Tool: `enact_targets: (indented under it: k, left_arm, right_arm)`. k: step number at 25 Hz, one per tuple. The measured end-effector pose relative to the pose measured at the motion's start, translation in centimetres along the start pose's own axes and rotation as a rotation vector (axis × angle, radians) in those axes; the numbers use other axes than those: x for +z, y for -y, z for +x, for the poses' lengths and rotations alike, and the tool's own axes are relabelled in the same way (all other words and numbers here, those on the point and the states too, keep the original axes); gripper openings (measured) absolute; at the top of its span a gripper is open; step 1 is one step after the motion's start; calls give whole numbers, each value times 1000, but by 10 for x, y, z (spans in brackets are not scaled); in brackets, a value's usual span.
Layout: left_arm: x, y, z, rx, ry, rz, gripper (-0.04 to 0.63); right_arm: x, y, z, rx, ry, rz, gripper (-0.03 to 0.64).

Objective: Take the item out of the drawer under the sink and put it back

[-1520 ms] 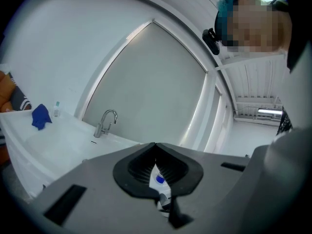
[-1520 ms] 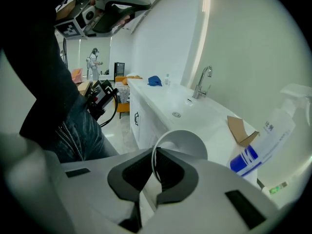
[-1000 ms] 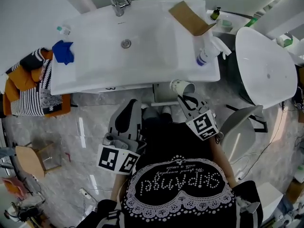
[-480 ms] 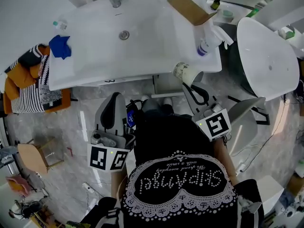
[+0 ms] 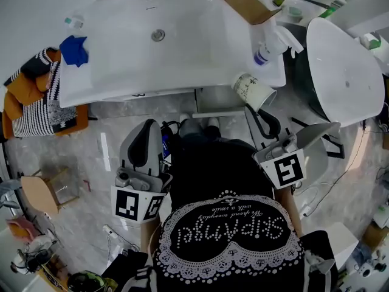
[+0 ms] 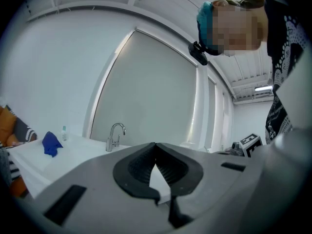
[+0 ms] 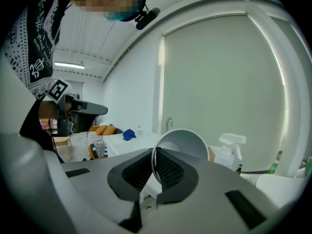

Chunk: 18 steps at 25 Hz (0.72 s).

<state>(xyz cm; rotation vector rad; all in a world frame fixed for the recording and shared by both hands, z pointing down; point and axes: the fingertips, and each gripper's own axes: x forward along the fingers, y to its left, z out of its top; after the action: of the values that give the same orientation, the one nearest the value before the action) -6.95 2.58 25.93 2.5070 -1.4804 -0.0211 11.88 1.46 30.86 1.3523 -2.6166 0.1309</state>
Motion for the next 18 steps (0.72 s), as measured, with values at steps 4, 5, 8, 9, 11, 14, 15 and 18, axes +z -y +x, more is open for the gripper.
enact_targets:
  k: [4, 5, 8, 9, 11, 14, 15, 18]
  left_arm:
    - [-6, 7, 4, -16, -15, -7, 5]
    - [-7, 10, 5, -20, -16, -8, 5]
    - [-3, 17, 14, -29, 3, -23, 5]
    - [-2, 19, 18, -32, 12, -28, 5]
    - [-5, 24, 26, -42, 20, -34, 5]
    - [-17, 34, 38, -81, 4, -55, 5]
    - [-19, 39, 41, -100, 0, -57, 5]
    - [-23, 54, 49, -137, -19, -49, 5]
  right_arm:
    - [-5, 0, -5, 3, 2, 25, 26]
    - [-6, 0, -5, 7, 1, 33, 26]
    - [-11, -3, -6, 19, -3, 33, 26]
    - [-12, -4, -6, 21, -7, 31, 26]
    - [-14, -4, -4, 21, -13, 37, 26]
    - [-14, -2, -2, 20, -12, 45, 26]
    - [-14, -2, -1, 20, -11, 45, 26]
    - [-15, -2, 0, 22, -14, 41, 26]
